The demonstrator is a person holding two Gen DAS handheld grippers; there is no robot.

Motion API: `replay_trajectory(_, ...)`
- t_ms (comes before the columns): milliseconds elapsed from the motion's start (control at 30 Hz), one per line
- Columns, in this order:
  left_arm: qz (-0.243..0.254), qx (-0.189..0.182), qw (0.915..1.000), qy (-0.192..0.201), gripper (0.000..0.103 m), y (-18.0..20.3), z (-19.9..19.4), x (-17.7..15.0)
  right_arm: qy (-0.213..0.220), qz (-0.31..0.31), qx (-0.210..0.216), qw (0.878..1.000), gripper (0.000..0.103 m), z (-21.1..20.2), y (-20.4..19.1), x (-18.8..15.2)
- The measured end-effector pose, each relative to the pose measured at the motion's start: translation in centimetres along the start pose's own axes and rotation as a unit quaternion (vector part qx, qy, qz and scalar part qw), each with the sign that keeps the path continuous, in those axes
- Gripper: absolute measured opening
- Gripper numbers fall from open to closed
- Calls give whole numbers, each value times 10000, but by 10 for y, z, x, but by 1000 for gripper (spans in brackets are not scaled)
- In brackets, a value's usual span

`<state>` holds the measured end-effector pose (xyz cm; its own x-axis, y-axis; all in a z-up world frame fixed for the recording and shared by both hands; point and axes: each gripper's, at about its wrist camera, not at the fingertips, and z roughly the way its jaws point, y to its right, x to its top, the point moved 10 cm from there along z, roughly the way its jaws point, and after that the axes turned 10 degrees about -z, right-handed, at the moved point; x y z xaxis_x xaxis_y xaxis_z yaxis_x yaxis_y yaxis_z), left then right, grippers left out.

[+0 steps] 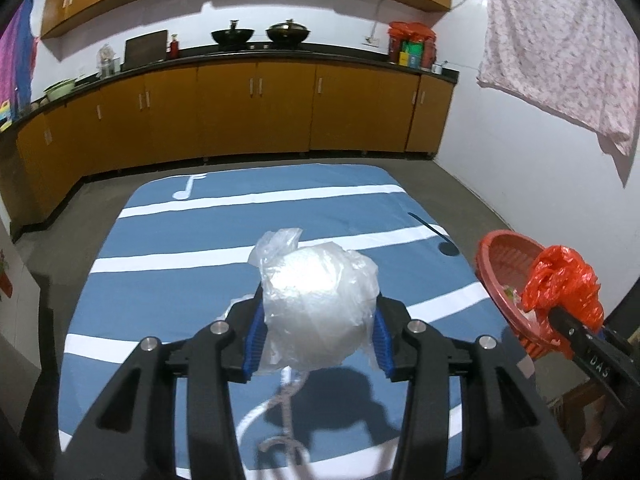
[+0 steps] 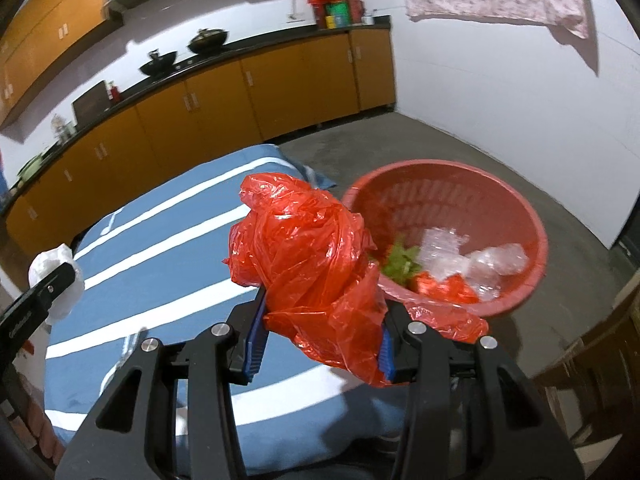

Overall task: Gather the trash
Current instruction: 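Carry red bag and clear bag to the red basket and release both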

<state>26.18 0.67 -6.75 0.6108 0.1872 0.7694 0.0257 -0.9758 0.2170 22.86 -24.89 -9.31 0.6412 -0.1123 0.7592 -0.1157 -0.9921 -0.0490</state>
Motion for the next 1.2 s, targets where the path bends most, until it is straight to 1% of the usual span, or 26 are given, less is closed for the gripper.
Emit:
replay_trajectory(333, 269, -276, 9991, -191, 44, 42, 12, -17, -64, 416, -420, 9982, 45, -4, 48, -9)
replay_trajectory(500, 371, -512, 9976, -294, 44, 75, 21, -23, -92, 720, -604, 9955, 45, -1, 74, -8)
replay_trajectory(633, 533, -759, 9951, -352, 44, 108, 29, -25, -78, 902, -749, 9931, 45, 1, 94, -6)
replay_trajectory(800, 681, -1170, 9897, -459, 44, 152, 43, -25, -17, 1020, -866, 9910, 45, 3, 114, 3)
replay_trajectory(967, 875, -1636, 9810, -563, 45, 199, 60, -30, 112, 1148, -912, 9891, 45, 8, 131, 17)
replay_trajectory(1200, 1072, -2050, 9699, -756, 45, 250, 89, -38, 132, 1401, -830, 9866, 45, 27, 150, 29)
